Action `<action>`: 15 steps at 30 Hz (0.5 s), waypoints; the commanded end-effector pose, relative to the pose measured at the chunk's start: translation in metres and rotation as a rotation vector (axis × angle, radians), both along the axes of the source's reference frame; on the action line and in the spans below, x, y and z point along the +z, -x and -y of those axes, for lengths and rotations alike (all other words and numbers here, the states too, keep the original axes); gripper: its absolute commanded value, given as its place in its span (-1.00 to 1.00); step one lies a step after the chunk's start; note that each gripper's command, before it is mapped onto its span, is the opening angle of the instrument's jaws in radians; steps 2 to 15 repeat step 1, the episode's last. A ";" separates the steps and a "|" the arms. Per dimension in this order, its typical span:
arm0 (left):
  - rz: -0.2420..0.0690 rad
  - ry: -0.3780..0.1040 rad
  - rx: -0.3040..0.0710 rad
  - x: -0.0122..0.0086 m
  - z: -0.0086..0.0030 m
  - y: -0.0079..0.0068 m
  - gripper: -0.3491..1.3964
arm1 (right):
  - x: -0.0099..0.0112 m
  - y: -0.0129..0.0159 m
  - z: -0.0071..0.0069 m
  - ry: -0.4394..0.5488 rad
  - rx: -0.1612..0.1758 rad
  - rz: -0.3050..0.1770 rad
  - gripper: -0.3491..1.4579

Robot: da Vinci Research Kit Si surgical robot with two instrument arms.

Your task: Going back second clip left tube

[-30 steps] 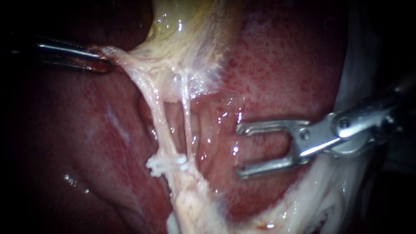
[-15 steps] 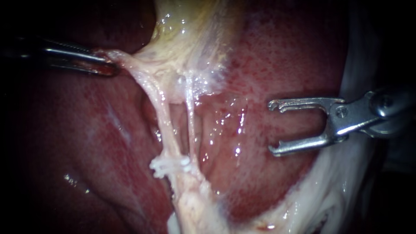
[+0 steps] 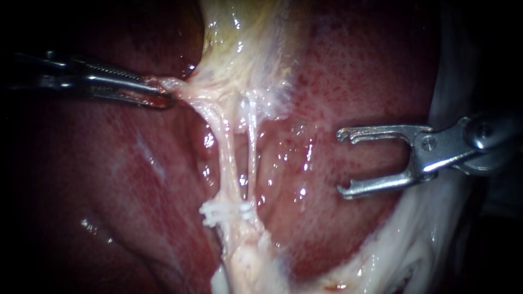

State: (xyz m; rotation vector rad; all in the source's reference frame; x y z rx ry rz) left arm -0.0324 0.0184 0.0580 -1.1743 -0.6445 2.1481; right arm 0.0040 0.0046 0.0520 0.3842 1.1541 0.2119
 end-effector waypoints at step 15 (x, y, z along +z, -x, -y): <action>0.000 -0.001 0.000 0.0000 0.0000 -0.0001 -1.00 | -0.0001 -0.0001 0.0000 -0.002 -0.003 -0.003 -0.06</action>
